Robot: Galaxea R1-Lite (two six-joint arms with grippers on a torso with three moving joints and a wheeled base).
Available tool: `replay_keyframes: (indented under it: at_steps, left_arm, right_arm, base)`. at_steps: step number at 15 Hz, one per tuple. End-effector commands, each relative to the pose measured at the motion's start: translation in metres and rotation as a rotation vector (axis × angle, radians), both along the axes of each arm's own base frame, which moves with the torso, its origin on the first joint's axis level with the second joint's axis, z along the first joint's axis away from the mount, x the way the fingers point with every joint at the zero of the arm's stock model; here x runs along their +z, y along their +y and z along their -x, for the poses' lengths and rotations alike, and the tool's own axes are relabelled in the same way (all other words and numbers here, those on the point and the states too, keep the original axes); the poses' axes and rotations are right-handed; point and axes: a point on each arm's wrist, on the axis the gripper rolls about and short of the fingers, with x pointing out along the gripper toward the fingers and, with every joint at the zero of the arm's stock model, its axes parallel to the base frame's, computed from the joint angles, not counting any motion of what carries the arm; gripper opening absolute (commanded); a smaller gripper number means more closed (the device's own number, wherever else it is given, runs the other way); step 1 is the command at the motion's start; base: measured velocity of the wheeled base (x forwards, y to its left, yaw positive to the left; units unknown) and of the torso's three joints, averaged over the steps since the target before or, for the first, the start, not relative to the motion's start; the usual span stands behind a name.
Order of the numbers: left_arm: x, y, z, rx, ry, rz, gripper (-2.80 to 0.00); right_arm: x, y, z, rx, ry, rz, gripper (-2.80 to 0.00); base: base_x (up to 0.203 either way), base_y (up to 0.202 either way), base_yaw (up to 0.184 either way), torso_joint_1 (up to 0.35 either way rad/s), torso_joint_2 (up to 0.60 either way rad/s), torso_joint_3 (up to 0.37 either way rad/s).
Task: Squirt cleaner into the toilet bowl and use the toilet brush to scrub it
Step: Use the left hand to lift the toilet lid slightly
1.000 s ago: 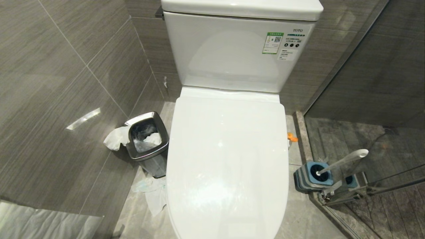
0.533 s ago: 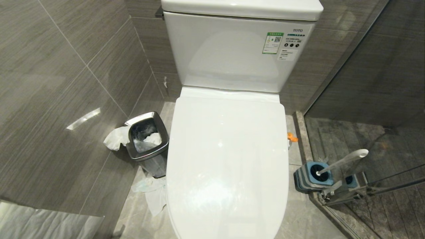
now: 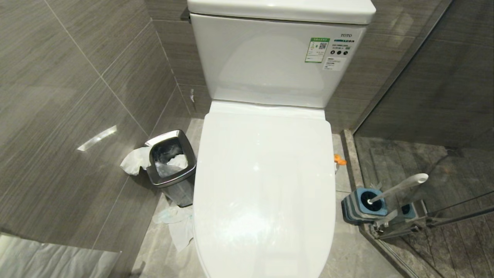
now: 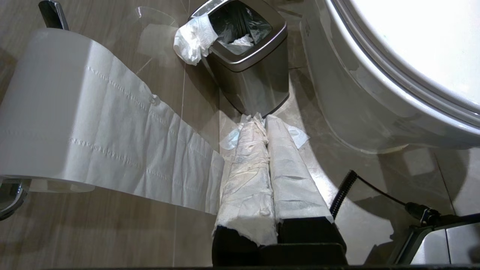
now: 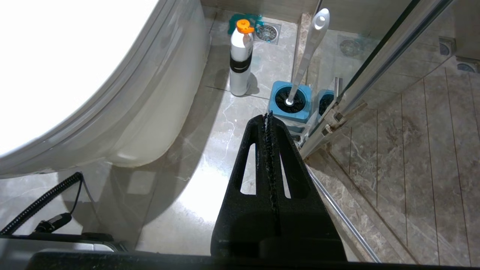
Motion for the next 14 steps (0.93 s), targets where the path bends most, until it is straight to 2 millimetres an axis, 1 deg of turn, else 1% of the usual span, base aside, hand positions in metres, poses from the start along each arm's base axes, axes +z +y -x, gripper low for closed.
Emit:
replay_keyframes:
  at_steps: [1, 6, 14]
  left_arm:
    - [0.0000, 0.0000, -0.0001, 0.001, 0.002, 0.021, -2.80]
    - [0.0000, 0.0015, -0.0002, 0.066, 0.008, 0.232, -2.80]
    - [0.0000, 0.0015, -0.0002, 0.066, 0.008, 0.233, -2.80]
  right_arm:
    - [-0.0005, 0.0000, 0.0000, 0.000, 0.000, 0.000, -2.80]
    - [-0.0004, 0.0000, -0.0001, 0.000, 0.001, 0.000, -2.80]
    - [-0.0004, 0.0000, -0.0001, 0.000, 0.001, -0.001, -2.80]
  base:
    - [0.000, 0.000, 0.000, 0.000, 0.00, 0.000]
    - [0.000, 0.000, 0.000, 0.000, 0.00, 0.000]
    - [0.000, 0.000, 0.000, 0.000, 0.00, 0.000]
